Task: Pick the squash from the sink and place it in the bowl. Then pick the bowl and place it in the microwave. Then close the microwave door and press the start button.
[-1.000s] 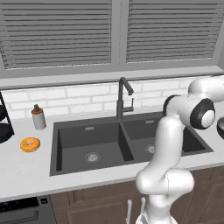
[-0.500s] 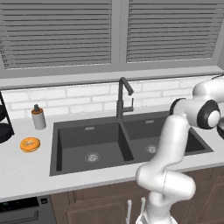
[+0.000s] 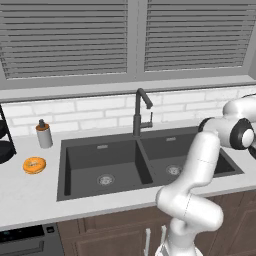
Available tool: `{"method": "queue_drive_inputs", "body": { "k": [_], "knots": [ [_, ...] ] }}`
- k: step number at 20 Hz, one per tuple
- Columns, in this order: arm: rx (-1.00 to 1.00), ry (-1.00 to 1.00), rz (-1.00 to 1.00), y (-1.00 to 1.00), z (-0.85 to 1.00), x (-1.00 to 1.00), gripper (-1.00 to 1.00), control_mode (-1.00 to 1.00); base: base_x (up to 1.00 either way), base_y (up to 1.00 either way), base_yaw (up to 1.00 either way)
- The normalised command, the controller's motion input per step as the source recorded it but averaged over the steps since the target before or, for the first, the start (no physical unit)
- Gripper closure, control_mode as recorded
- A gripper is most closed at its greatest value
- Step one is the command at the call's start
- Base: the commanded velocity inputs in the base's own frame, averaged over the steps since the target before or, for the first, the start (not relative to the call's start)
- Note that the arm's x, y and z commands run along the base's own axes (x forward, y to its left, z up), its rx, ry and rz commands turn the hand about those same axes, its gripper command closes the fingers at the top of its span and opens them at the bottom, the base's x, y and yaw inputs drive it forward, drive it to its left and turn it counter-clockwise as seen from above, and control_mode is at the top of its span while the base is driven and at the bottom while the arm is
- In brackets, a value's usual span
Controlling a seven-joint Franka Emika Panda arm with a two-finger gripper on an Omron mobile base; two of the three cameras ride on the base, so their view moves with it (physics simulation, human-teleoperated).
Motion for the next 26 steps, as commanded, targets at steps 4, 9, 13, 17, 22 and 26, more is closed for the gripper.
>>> {"method": "queue_drive_inputs", "body": {
  "k": [4, 9, 13, 17, 22, 26],
  "knots": [
    [0.0, 0.05, -0.01, -0.32, -0.41, 0.09, 1.0, -1.0, 0.0, 0.0, 0.0],
    [0.0, 0.03, -0.01, -0.13, -0.44, 0.15, 1.0, -1.0, 0.0, 0.0, 0.0],
    [0.0, 0.0, 0.0, -0.12, -0.38, 0.09, 1.0, -1.0, 0.0, 0.0, 0.0],
    [0.0, 0.0, 0.0, 0.0, -0.45, 0.01, -1.0, -1.0, 0.0, 0.0, 0.0],
    [0.0, 0.0, 0.0, 0.0, -0.29, 0.0, -1.0, -1.0, 0.0, 0.0, 0.0],
    [0.0, -0.01, 0.0, 0.0, 0.0, -0.09, -1.0, -1.0, 0.0, 0.0, 0.0]
  ]
}}
